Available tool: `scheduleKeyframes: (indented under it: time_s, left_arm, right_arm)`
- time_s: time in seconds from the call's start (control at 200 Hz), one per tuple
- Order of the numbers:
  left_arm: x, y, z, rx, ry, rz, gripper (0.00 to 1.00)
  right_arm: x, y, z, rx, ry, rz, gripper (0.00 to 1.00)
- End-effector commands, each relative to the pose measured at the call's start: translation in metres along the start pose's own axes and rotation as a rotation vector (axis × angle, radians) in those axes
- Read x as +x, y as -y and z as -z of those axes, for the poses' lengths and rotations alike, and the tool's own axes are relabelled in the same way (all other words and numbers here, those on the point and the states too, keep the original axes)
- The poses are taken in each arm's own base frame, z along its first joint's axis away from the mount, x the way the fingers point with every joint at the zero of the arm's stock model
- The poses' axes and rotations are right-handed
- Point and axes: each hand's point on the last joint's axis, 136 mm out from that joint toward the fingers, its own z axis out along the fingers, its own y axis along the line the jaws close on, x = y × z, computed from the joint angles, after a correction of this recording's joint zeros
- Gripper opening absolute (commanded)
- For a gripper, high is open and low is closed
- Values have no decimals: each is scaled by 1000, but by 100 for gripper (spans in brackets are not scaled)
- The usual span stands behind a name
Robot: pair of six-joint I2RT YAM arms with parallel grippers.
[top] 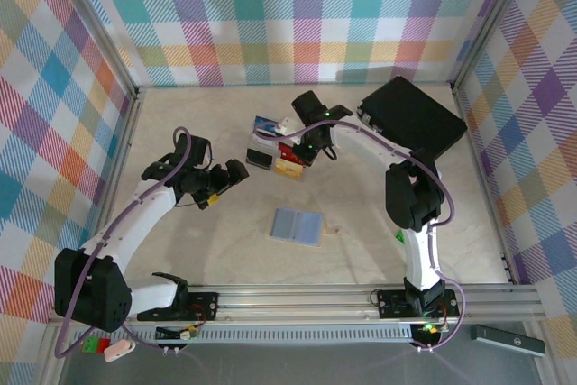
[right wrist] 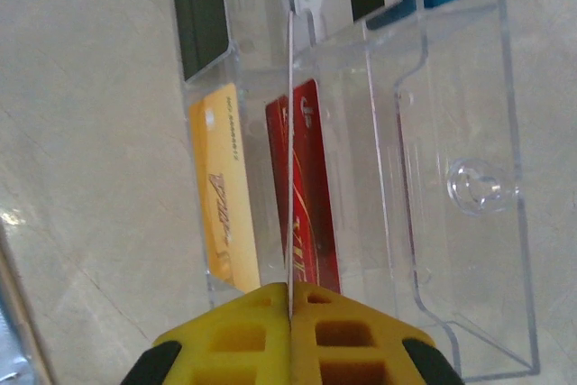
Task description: Take the credit cards out of the card holder
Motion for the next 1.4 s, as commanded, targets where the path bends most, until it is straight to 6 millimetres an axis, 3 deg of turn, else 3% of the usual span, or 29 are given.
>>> scheduleKeyframes:
  time_s: [0.0,0.465,0.675,0.91,1.115,1.285,1.395]
  left_arm:
    - [-1,0,-1,0,-15,5,100]
    - [1,0,-2,3,-26,2,100]
    - [1,-1,-2,0,-23,4,100]
    - [2,-1,-1,2,-24,5,100]
    - [2,-2,-1,2,-23,4,100]
    - [5,-4,-1,1,-21,4,100]
    - [6,-7,-2,-3,-22,7,100]
  right_arm:
    - [-2,8,2,27,-16,35,0]
    - [8,12,-12,28,-91,76,5]
    - [3,22,-8,77,-85,44,16]
    - [-7,32,12,123,-52,-13,17]
    - [-16,23,35,93,14,-101,18]
    - [-16,3,61,24,82,-268,27]
    - [-6,-14,75,2,101,-436,39]
